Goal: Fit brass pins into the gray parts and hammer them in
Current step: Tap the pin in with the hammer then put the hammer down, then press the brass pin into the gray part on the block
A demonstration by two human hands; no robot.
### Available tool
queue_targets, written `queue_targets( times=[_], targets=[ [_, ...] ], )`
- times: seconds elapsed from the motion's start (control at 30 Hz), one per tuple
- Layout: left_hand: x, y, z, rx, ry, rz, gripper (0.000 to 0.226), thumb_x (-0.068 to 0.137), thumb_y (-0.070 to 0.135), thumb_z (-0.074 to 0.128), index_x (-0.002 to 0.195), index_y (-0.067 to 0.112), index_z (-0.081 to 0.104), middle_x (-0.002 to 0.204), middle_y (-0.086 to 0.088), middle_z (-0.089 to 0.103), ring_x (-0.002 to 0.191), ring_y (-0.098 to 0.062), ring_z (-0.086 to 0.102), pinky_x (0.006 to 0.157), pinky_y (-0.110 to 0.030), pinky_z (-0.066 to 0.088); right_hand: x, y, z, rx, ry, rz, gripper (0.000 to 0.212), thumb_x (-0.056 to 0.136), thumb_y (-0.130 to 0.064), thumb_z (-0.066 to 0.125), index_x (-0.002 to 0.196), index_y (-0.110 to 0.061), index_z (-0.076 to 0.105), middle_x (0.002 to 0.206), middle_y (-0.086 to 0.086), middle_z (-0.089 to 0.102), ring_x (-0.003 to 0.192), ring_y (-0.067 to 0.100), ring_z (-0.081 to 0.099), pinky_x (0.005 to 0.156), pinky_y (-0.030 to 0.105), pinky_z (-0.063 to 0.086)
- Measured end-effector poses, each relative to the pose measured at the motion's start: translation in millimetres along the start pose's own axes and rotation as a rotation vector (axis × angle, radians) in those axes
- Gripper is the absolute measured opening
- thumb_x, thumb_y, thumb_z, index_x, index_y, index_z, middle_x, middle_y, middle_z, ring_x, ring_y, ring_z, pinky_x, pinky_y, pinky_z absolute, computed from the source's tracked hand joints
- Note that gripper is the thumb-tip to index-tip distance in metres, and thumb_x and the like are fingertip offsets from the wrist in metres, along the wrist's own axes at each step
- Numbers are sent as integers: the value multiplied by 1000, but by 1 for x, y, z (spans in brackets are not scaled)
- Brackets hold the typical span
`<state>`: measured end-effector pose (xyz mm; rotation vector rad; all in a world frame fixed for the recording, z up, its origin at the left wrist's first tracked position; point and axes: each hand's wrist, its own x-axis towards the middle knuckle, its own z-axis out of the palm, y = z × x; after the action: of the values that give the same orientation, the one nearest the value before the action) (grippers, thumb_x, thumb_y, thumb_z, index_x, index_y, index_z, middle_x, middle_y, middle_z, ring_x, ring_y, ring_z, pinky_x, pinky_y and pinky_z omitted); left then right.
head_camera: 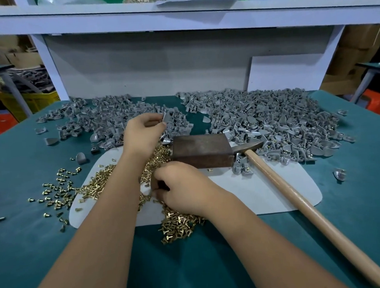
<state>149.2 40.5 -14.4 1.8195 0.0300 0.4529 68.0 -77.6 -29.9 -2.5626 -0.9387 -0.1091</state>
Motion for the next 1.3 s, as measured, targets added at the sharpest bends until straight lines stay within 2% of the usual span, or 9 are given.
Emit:
queue_targets(
  times=[0.17,0.3,0.5,0.63,0.77,0.87,1.0,1.17,1.3],
  targets=[
    [-7,3,0,-86,-75,71,25,84,2,73,90,26,69,93,4,69,95,-12,64,87,-27,53,-3,6,-5,99,44,47,11,85,-14,62,79,-22,59,84,-3,61,80,18,55,68,34,49],
    [-17,4,1,-16,-102,85,30,83,-2,72,86,28,68,94,9,68,93,-7,63,91,-29,54,-3,14,-11,124,277,107,10,83,-14,66,79,-22,63,87,-10,61,81,11,57,74,38,52],
    [-28,7,15,89,-170,150,30,83,1,72,85,31,69,97,19,66,99,4,58,89,-19,43,-10,39,-27,114,705,260,15,83,-3,65,84,-18,68,88,-12,57,82,4,54,78,14,44],
    [-36,10,28,246,-252,247,30,85,2,66,96,30,70,93,23,62,90,9,55,83,-6,38,-16,55,-33,164,786,399,23,86,0,59,96,-15,73,97,-10,55,88,4,50,81,5,34],
    [-37,6,28,270,-347,262,27,89,7,63,101,29,72,107,14,69,99,2,60,89,-16,45,-19,63,-34,180,825,455,29,91,0,55,108,-14,73,101,-9,50,90,1,44,74,-7,28],
    [-36,4,24,201,-384,241,23,90,12,63,98,32,71,96,24,66,90,17,58,74,-2,43,-18,64,-35,159,843,458,24,91,-1,56,106,-11,73,98,-9,49,87,2,45,74,-7,28],
    [-34,2,21,95,-316,169,20,92,17,62,102,31,71,99,17,66,90,-2,63,67,-19,56,-18,64,-34,181,840,464,19,90,-3,58,99,-12,72,96,-10,52,87,5,53,79,4,37],
    [-33,7,17,31,-124,124,17,94,18,61,83,29,69,90,13,64,76,-4,59,45,-9,45,-17,64,-33,222,837,483,15,88,-7,62,93,-16,72,95,-12,56,88,8,57,76,13,41],
    [-35,4,18,63,-216,145,17,96,23,62,83,33,67,91,13,65,72,-5,60,47,-13,47,-16,63,-30,208,802,481,15,87,-11,64,93,-23,72,96,-12,56,90,8,55,74,19,44]
  ],
)
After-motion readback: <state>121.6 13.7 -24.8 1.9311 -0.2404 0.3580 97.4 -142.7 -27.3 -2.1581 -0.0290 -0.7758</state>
